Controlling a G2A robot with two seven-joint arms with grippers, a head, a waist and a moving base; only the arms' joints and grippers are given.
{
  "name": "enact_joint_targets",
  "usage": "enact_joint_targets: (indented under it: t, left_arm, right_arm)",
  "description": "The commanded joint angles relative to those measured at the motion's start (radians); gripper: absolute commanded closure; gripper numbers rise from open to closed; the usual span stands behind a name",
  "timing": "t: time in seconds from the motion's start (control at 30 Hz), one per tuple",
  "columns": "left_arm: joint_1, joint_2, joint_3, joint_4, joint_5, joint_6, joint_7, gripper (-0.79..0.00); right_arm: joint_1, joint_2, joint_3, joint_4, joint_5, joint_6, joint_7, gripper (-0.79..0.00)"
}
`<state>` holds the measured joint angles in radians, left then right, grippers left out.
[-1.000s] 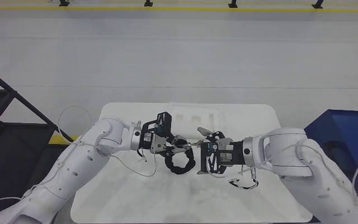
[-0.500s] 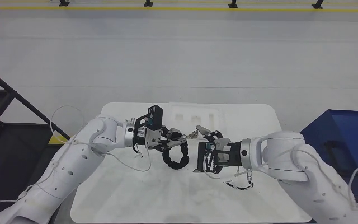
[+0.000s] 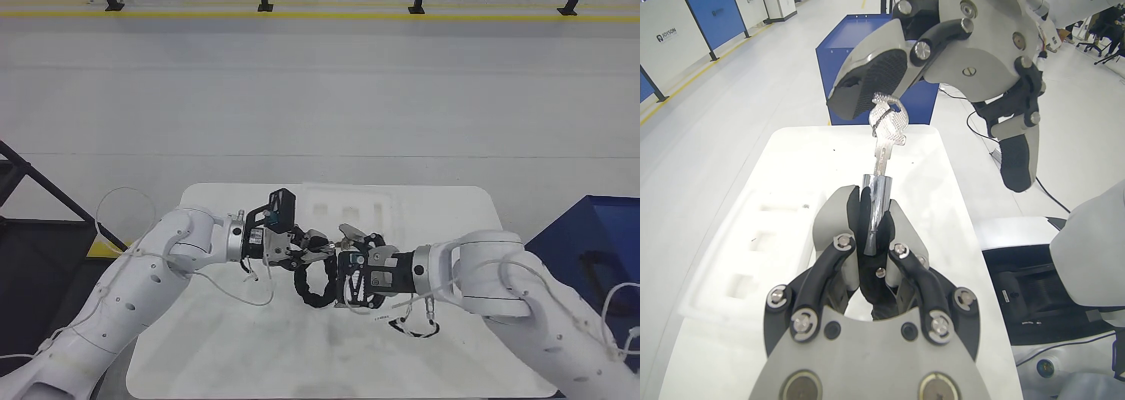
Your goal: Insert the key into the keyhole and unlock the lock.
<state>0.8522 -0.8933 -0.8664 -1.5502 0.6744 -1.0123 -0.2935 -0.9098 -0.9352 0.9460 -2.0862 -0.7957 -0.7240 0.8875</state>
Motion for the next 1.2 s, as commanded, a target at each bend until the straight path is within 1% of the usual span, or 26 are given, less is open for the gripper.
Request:
enact_joint_targets:
  t: [0.0,0.17,0.2,0.23,0.27,0.3,0.63,0.93,1.0,1.07,1.17]
  left_arm:
    - [0.003,0.001,-0.003,0.002,-0.001,0.000,-0.005,0.000]
    - [0.011,0.008,-0.004,-0.001,-0.025,0.000,-0.032,0.000]
    - [0.012,0.009,-0.003,-0.002,-0.031,0.000,-0.039,0.000]
    - [0.012,0.011,-0.002,-0.004,-0.040,0.000,-0.045,0.000]
    - [0.012,0.012,-0.002,-0.006,-0.047,0.000,-0.050,0.000]
    - [0.013,0.014,-0.002,-0.007,-0.054,0.000,-0.056,0.000]
    - [0.013,0.029,0.001,-0.017,-0.113,0.000,-0.106,0.000]
    - [0.009,0.038,0.010,-0.027,-0.144,0.000,-0.128,0.000]
    - [0.007,0.040,0.011,-0.029,-0.147,0.000,-0.133,0.000]
    - [0.006,0.042,0.012,-0.030,-0.152,0.000,-0.137,0.000]
    - [0.005,0.044,0.013,-0.033,-0.159,0.000,-0.140,0.000]
  right_arm:
    - [-0.005,0.003,0.014,-0.009,-0.013,-0.007,-0.010,-0.785]
    - [-0.031,0.011,0.044,-0.043,-0.098,-0.032,-0.057,-0.776]
    - [-0.037,0.011,0.047,-0.051,-0.120,-0.035,-0.066,-0.683]
    - [-0.043,0.012,0.048,-0.058,-0.139,-0.034,-0.074,-0.529]
    - [-0.049,0.012,0.047,-0.066,-0.160,-0.033,-0.080,-0.431]
    - [-0.053,0.013,0.046,-0.073,-0.182,-0.031,-0.084,-0.379]
    - [-0.072,0.010,0.025,-0.115,-0.365,0.007,-0.110,-0.256]
    - [-0.079,0.003,-0.003,-0.123,-0.469,0.042,-0.094,-0.256]
    - [-0.076,0.000,-0.010,-0.120,-0.477,0.046,-0.097,-0.225]
    - [-0.073,-0.002,-0.016,-0.115,-0.482,0.048,-0.098,-0.151]
    - [-0.069,-0.005,-0.021,-0.112,-0.484,0.049,-0.099,-0.117]
